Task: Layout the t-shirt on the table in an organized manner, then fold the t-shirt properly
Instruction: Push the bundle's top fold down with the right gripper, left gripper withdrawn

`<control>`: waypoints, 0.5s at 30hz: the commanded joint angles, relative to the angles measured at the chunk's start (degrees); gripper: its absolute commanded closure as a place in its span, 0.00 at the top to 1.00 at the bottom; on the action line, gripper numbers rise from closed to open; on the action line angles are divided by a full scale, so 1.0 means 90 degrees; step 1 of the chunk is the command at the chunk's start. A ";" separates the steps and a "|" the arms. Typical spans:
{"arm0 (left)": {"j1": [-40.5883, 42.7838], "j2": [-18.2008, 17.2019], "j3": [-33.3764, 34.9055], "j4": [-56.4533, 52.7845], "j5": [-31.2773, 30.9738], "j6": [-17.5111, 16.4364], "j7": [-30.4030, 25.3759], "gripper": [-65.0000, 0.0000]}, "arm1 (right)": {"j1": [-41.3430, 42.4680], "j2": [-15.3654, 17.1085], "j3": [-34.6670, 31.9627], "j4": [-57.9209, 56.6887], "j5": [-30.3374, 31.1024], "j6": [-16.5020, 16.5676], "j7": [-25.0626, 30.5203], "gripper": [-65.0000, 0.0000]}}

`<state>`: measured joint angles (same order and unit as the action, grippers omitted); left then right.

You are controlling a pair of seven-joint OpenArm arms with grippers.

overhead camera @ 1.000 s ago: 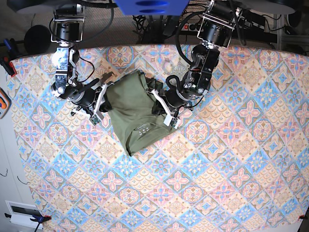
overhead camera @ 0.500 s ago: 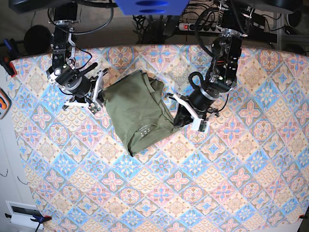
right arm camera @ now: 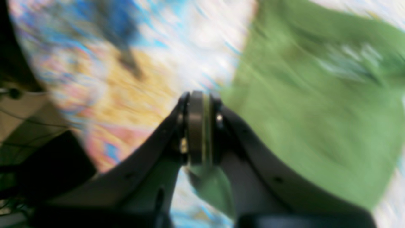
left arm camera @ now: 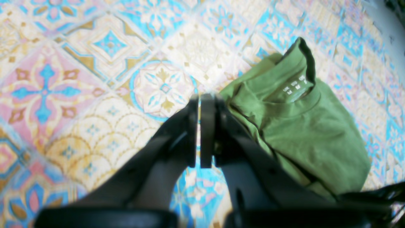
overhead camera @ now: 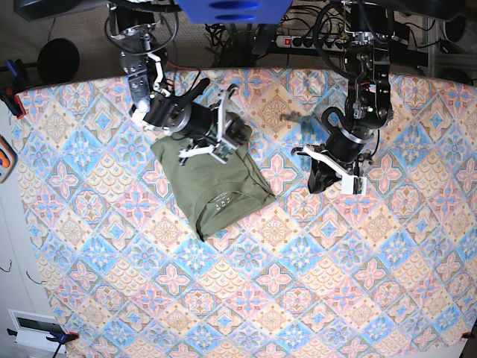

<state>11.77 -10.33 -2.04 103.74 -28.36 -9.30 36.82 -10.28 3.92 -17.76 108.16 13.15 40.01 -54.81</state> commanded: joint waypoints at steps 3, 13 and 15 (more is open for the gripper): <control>0.0065 0.0010 -0.0178 0.0111 -0.0048 -0.0056 -0.0091 0.01 | 0.0327 0.0048 -0.0142 -0.0340 -0.0293 -0.0001 0.0087 0.05; 0.0299 0.0019 -0.0237 0.0258 -0.0351 -0.0056 -0.0091 0.01 | 0.1206 0.0009 -0.0259 -0.1962 -0.0430 -0.0001 0.0566 0.05; 0.0299 0.0000 -0.0237 0.0278 -0.0419 -0.0056 -0.0091 0.01 | 0.1431 -0.0031 -0.0259 -0.2313 -0.0430 -0.0001 0.0644 0.05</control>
<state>15.18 -10.02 -3.99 105.01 -31.35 -9.26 37.58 0.21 4.01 -20.25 86.26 9.78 40.56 -49.74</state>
